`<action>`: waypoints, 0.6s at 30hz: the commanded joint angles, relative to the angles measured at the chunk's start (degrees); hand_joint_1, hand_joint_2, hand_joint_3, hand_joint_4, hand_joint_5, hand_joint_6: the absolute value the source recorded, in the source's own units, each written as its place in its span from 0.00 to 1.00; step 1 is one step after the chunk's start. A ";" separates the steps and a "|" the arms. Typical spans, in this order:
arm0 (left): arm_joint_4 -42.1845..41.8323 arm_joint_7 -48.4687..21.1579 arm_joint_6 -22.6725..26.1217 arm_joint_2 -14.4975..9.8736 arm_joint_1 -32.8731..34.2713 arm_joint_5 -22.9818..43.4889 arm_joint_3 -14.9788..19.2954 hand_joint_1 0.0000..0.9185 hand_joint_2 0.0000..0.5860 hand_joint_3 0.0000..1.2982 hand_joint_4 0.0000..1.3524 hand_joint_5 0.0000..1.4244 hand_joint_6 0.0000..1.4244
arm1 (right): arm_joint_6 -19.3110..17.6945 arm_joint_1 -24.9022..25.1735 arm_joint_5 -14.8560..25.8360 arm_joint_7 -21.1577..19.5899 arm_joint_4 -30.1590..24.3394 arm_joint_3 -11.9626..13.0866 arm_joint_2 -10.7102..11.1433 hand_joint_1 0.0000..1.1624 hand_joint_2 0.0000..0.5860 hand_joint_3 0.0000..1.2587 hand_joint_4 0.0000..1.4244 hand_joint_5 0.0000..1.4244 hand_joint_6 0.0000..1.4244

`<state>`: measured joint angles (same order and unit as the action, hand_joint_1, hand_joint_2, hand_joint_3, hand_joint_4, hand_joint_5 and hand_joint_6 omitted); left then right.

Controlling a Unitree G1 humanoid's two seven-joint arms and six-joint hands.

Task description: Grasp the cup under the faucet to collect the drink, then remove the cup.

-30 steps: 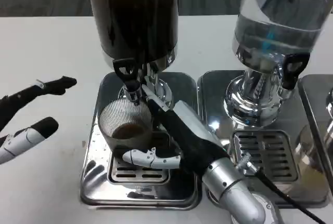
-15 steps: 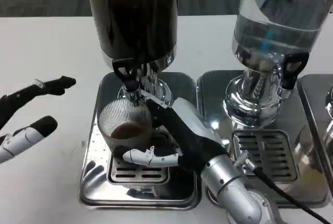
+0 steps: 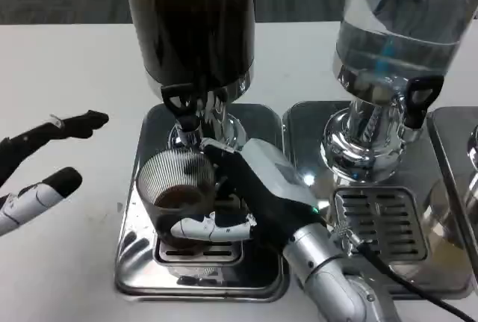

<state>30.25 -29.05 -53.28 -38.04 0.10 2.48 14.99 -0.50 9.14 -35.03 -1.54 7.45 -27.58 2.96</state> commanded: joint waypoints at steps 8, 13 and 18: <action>-0.57 -0.08 0.22 -1.14 -0.15 1.36 -0.20 0.00 0.23 0.20 0.17 0.17 0.15 | -0.85 -2.12 -1.74 -4.95 -0.89 -0.20 -0.08 0.55 0.31 0.28 0.34 0.43 0.52; -0.66 -0.03 0.26 -1.08 -0.24 1.52 -0.26 0.00 0.24 0.20 0.17 0.17 0.15 | -1.95 -2.72 -1.78 -6.96 -1.13 0.05 0.21 0.56 0.30 0.29 0.35 0.45 0.55; -0.53 -0.16 0.31 -0.95 -0.11 1.52 -0.58 0.00 0.24 0.20 0.17 0.17 0.15 | -2.62 -3.69 -1.87 -8.43 -2.31 0.61 0.55 0.57 0.30 0.31 0.36 0.47 0.58</action>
<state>30.10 -29.05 -53.27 -38.06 0.09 3.70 14.85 -1.92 5.97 -36.83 -8.50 6.63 -27.60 3.22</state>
